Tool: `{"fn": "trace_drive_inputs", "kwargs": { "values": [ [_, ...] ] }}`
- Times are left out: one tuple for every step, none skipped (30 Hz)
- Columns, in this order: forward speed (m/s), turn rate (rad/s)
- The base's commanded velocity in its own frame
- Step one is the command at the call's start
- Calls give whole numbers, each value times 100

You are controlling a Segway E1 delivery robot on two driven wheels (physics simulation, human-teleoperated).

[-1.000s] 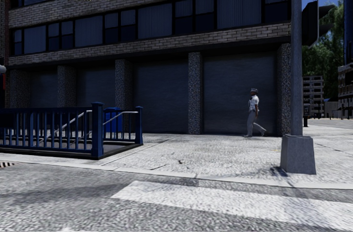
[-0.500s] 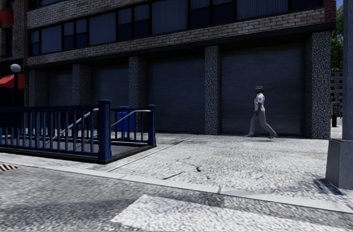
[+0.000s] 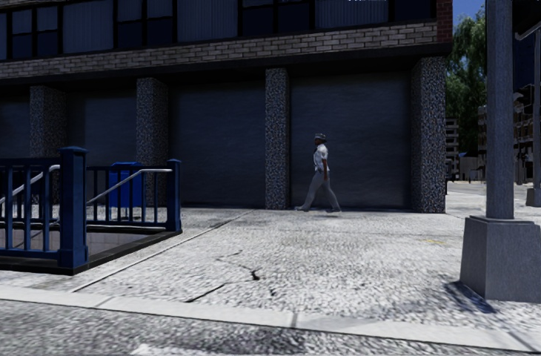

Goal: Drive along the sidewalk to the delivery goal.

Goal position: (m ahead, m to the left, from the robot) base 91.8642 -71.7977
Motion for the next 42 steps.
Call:
{"fn": "trace_drive_inputs", "kwargs": {
  "values": [
    [83, -56],
    [83, -53],
    [83, -47],
    [83, -47],
    [83, -45],
    [84, -44],
    [88, -44],
    [93, -44],
    [93, -44],
    [96, -42],
    [97, -29],
    [97, -12],
    [97, -12],
    [97, 0],
    [97, 0],
    [97, 0],
    [97, 0],
    [97, 0],
    [97, 0],
    [101, 0],
    [101, 0],
    [104, 0],
    [106, 0],
    [108, 0],
    [108, 0],
    [111, 0],
    [115, 0],
    [122, 0],
    [122, 0],
    [127, 0],
    [128, 0],
    [129, 0],
    [129, 0],
    [129, 0],
    [128, 0],
    [125, -2],
    [120, -16],
    [120, -16],
    [118, -21],
    [117, -22],
    [116, -23],
    [116, -23]
  ]
}}
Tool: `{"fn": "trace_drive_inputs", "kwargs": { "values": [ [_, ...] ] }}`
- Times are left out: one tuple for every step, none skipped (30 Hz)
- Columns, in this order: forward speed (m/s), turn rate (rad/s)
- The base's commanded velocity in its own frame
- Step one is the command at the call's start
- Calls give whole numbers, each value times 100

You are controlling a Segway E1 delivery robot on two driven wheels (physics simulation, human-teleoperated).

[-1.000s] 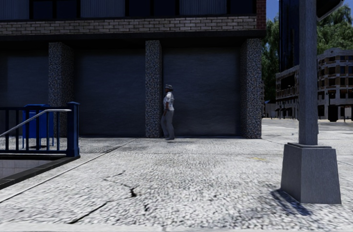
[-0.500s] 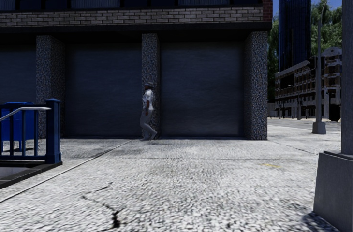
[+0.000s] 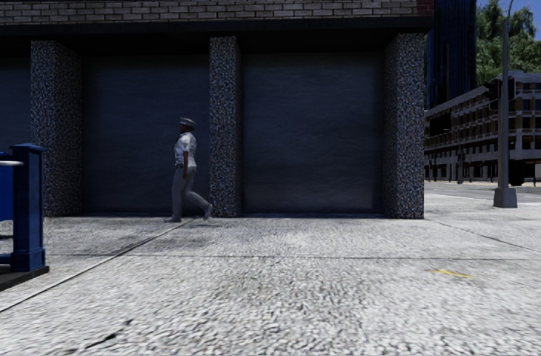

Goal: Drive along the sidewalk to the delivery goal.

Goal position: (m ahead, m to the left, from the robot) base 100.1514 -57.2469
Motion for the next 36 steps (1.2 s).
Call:
{"fn": "trace_drive_inputs", "kwargs": {
  "values": [
    [116, -23],
    [116, -23],
    [116, -24],
    [116, -24],
    [116, -24],
    [115, -25],
    [114, -25],
    [111, -25],
    [111, -25],
    [110, -34],
    [109, -46],
    [109, -51],
    [109, -51],
    [109, -53],
    [109, -53],
    [109, -53],
    [109, -53],
    [109, -53],
    [109, -53],
    [109, -53],
    [109, -53],
    [109, -53],
    [109, -53],
    [109, -53],
    [109, -53],
    [109, -53],
    [109, -53],
    [109, -53],
    [109, -53],
    [109, -53],
    [109, -53],
    [109, -53],
    [109, -53],
    [109, -53],
    [109, -53],
    [109, -53]
  ]
}}
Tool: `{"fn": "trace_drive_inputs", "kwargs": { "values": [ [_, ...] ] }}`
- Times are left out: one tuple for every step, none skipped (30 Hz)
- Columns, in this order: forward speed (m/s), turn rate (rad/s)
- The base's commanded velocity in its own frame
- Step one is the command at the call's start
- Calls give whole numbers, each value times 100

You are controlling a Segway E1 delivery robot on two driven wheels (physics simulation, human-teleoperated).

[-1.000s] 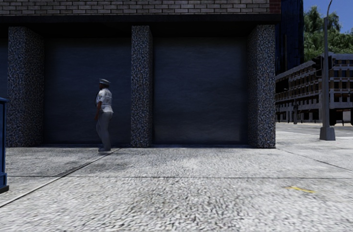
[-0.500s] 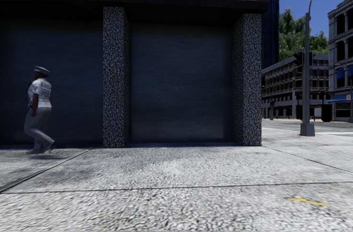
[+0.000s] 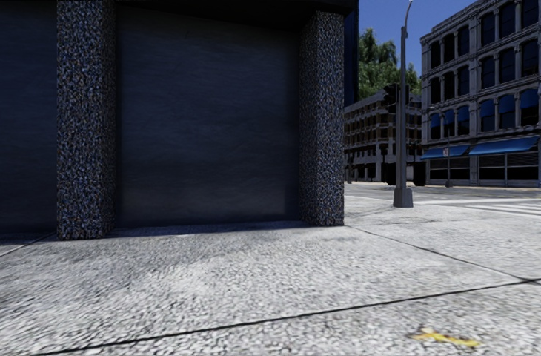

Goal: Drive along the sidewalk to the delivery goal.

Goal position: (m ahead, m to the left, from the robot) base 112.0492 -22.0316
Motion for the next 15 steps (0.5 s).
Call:
{"fn": "trace_drive_inputs", "kwargs": {
  "values": [
    [109, -53],
    [109, -53],
    [109, -53],
    [109, -53],
    [121, -53],
    [121, -53],
    [200, -53],
    [200, -53],
    [200, -53],
    [200, -53],
    [200, -53],
    [200, -53],
    [200, -53],
    [200, -53],
    [200, -53]
  ]
}}
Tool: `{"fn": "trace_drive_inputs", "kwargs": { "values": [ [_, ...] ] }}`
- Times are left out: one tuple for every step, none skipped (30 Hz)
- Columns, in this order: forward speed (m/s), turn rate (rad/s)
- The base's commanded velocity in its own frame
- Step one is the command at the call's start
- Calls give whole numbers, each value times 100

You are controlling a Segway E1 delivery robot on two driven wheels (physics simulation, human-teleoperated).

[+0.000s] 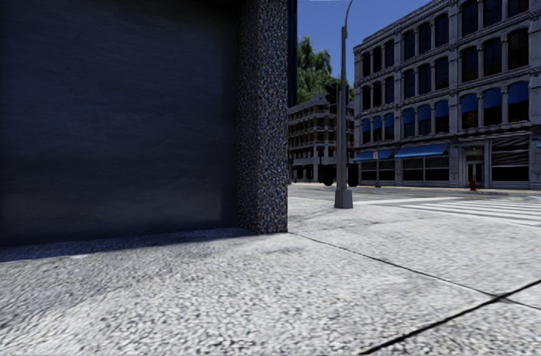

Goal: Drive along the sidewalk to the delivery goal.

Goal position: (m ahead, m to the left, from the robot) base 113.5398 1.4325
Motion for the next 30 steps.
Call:
{"fn": "trace_drive_inputs", "kwargs": {
  "values": [
    [200, -53],
    [200, -53],
    [200, -53],
    [200, -53],
    [200, -53],
    [200, -53],
    [200, -53],
    [200, -53],
    [200, -53],
    [200, -53],
    [200, -53],
    [200, -53],
    [200, -53],
    [200, -53],
    [200, -53],
    [200, -53],
    [200, -53],
    [200, -53],
    [200, -53],
    [200, -53],
    [200, -53],
    [200, -53],
    [200, -53],
    [200, -53],
    [200, -53],
    [200, -53],
    [200, -53],
    [200, -52],
    [200, -49],
    [200, -49]
  ]
}}
